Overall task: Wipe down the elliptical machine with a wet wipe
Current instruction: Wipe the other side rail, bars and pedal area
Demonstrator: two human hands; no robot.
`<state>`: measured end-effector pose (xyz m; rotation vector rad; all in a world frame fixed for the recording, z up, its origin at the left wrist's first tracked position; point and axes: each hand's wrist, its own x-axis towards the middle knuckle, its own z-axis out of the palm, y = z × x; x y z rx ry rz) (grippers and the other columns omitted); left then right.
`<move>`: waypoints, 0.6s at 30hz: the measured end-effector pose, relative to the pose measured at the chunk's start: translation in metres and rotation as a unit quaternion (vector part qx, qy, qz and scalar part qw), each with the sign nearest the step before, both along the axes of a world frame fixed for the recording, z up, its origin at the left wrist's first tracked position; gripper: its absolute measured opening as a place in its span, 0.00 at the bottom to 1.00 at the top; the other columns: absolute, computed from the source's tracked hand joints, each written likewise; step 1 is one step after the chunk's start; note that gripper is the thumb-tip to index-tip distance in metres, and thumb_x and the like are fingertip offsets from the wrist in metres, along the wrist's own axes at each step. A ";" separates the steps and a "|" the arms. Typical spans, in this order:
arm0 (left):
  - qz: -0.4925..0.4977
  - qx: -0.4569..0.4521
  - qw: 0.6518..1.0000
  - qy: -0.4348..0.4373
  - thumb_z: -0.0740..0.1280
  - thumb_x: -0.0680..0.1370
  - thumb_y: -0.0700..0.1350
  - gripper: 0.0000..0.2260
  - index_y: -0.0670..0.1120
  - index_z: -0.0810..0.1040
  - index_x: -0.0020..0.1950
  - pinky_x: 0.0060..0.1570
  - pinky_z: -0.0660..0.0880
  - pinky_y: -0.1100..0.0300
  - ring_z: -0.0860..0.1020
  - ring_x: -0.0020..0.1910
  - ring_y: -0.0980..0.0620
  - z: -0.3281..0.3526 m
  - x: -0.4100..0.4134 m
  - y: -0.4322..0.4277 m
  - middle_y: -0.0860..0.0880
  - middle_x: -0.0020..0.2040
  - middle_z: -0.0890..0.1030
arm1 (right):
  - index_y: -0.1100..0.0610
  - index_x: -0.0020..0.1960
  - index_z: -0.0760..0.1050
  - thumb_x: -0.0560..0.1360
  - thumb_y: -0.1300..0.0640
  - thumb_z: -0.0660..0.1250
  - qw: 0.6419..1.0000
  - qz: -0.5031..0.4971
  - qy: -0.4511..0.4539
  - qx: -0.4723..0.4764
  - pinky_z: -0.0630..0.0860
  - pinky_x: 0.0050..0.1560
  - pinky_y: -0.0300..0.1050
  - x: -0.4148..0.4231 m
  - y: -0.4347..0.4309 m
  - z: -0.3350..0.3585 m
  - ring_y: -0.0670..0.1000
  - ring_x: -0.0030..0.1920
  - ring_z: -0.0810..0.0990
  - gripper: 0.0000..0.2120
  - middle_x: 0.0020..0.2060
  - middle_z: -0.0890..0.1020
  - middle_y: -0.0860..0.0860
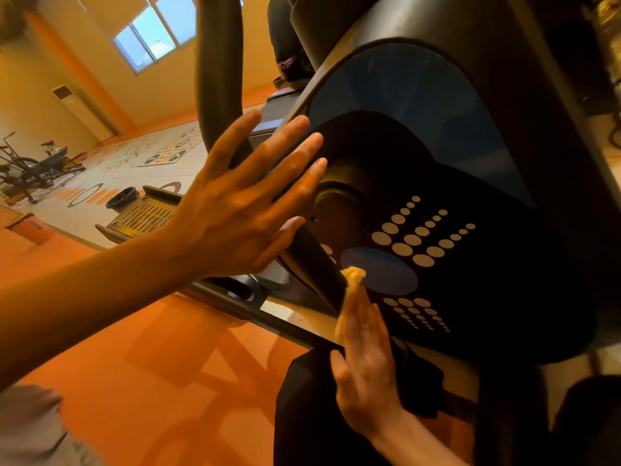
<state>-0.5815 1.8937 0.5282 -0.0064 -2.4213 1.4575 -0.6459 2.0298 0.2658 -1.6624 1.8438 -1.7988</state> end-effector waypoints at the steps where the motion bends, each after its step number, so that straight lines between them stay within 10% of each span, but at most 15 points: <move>1: 0.001 -0.005 1.000 -0.004 0.58 0.85 0.53 0.25 0.38 0.70 0.76 0.77 0.47 0.35 0.63 0.79 0.32 0.000 0.000 -0.001 0.35 0.77 0.70 | 0.56 0.84 0.42 0.79 0.52 0.53 1.000 -0.003 -0.007 0.013 0.51 0.77 0.61 -0.002 0.003 -0.009 0.55 0.83 0.50 0.37 0.84 0.47 0.53; 9: -0.006 -0.003 1.000 0.000 0.58 0.86 0.54 0.22 0.39 0.82 0.64 0.76 0.56 0.34 0.68 0.76 0.31 -0.002 -0.004 0.002 0.35 0.74 0.74 | 0.63 0.82 0.49 0.82 0.50 0.48 0.996 0.029 -0.034 -0.073 0.46 0.81 0.51 0.005 -0.025 0.094 0.55 0.83 0.50 0.32 0.84 0.49 0.54; 18: -0.029 -0.024 0.999 0.012 0.63 0.83 0.57 0.22 0.42 0.82 0.64 0.75 0.58 0.34 0.71 0.74 0.32 -0.006 -0.005 -0.004 0.37 0.74 0.75 | 0.44 0.83 0.39 0.81 0.47 0.44 0.980 -0.055 -0.160 0.106 0.41 0.80 0.41 0.015 0.015 -0.036 0.51 0.83 0.52 0.32 0.82 0.44 0.36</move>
